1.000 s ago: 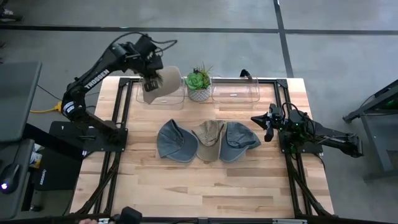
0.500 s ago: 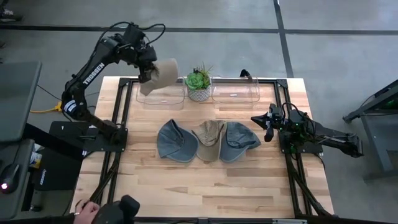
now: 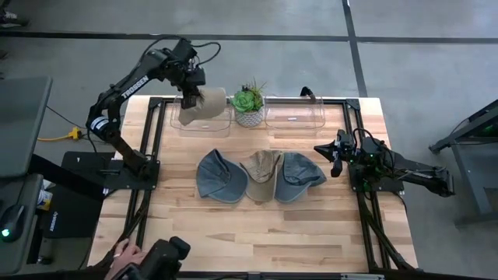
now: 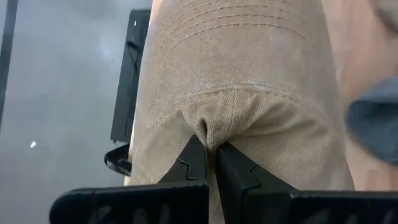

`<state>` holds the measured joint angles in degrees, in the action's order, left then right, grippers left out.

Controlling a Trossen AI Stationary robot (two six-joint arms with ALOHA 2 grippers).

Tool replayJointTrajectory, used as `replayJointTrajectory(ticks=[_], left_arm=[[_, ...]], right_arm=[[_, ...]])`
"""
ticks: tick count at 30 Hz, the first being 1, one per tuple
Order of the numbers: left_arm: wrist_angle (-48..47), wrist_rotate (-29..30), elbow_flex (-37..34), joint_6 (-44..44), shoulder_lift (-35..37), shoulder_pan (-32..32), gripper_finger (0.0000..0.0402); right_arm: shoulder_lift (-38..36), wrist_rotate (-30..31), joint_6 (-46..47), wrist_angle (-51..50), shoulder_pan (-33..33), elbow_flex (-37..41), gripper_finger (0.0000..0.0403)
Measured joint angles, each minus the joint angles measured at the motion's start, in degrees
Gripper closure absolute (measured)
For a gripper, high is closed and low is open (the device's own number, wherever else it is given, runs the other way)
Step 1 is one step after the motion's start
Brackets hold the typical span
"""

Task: Pick & Place hat
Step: Put the left brown cap into the left transparent bin

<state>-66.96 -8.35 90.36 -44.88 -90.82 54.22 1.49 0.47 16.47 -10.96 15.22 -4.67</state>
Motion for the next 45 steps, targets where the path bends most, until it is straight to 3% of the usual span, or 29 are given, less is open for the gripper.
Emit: replayJointTrajectory(ticks=[9,17,24,45], left_arm=[[4.1,6.1,-6.7,-1.9,-0.4,-0.1,0.0401],[13.6,14.2,-11.4,-2.1,-0.4,-5.3,0.0401],[14.8,16.8,-15.2,-3.0,-0.4,-10.0,0.0401],[11.7,12.1,-16.1,1.5,-3.1,-11.1,0.0401]], right_arm=[[0.0,0.0,0.0,0.0,0.0,0.0,0.0398],[0.0,0.0,0.0,0.0,0.0,0.0,0.0398],[0.0,0.0,0.0,0.0,0.0,0.0,0.0398],[0.0,0.0,0.0,0.0,0.0,0.0,0.0398]])
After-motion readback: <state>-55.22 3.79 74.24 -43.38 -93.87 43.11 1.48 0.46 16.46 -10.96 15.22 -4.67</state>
